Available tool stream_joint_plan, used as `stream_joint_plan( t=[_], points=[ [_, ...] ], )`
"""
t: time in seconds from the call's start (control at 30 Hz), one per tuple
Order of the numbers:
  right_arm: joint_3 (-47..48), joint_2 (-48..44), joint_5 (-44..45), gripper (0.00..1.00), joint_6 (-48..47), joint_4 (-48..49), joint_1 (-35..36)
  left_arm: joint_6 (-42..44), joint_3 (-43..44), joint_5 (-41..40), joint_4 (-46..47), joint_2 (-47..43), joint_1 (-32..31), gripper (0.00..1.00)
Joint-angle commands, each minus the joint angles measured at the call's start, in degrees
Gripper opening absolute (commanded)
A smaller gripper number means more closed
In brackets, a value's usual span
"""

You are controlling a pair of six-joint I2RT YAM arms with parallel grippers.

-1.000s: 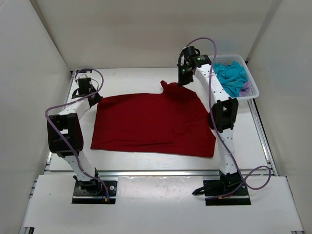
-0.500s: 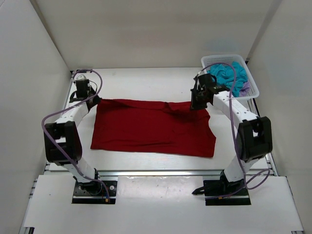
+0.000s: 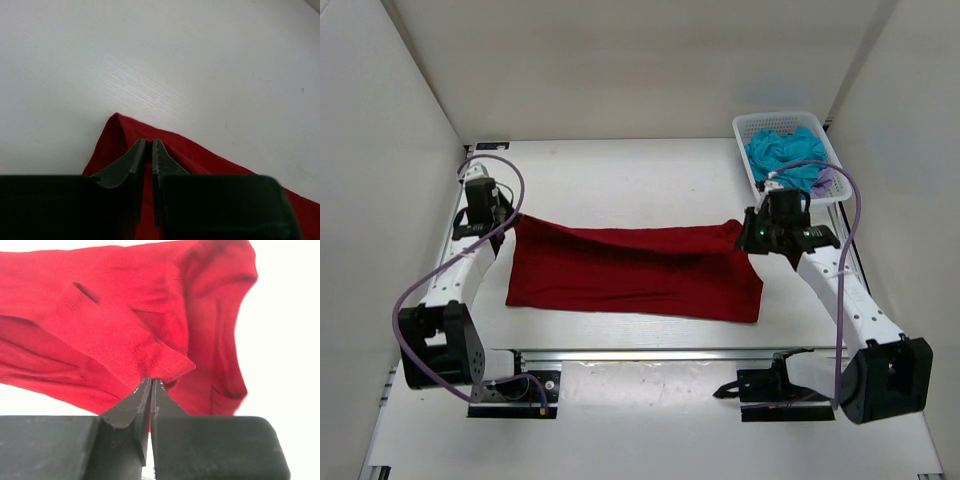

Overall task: Fold and stack the t-shirts
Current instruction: Fold the other side of the tshirt into a rectangle

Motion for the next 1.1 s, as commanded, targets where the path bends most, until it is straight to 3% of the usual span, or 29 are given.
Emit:
stream_joint_plan(
  t=[0.0,0.4,0.47,0.53,0.6,0.63,0.73,0.8,0.87,0.9,1.0,1.07],
  points=[
    [-5.17,-3.93,-0.68,0.00,-0.48,0.56,-2.12,1.63,-3.29,-3.42,-1.26,-3.91,-0.43,0.00],
    [-21.97,-14.65,-0.24,0.00,4.87,2.49,-0.02,-1.79,-14.97,0.78,-5.04,-9.53,2.56,0.03],
    [-23.30,-15.19,0.99,0.00,6.19,2.84,1.73,-3.29,-16.82,2.72,-4.34,-10.58,4.14,0.17],
    [-22.42,-15.53,3.79,0.02,6.89,1.62,3.49,-5.04,-19.27,5.87,-2.86,-12.07,7.55,0.49],
    [-22.76,-16.06,2.76,0.12,6.46,1.87,2.27,-6.18,-20.25,8.68,-2.58,-13.92,10.36,0.79],
    [-22.94,-17.02,2.31,0.17,6.20,1.53,0.79,-6.54,-20.51,9.05,-2.41,-14.97,10.64,0.81],
    [-20.76,-18.87,2.65,0.33,5.85,1.44,0.33,-7.94,-21.13,7.39,0.04,-19.46,7.59,0.62],
    [-19.08,-18.36,4.67,0.32,6.37,2.40,2.96,-8.82,-21.74,6.59,2.07,-22.09,3.73,0.57],
    [-17.77,-16.08,4.85,0.17,7.33,5.46,7.95,-9.53,-21.57,4.94,3.56,-22.19,-2.42,0.54],
    [-17.41,-13.37,5.21,0.03,7.95,6.17,9.11,-10.05,-21.40,4.66,3.66,-21.93,-3.49,0.55],
    [-15.65,-5.82,6.52,0.00,8.22,12.41,16.14,-11.29,-22.10,4.83,6.38,-20.70,-11.57,0.54],
    [-13.99,-1.23,2.34,0.01,7.26,19.33,15.98,-12.34,-22.80,4.74,8.39,-19.82,-15.61,0.54]
  ],
)
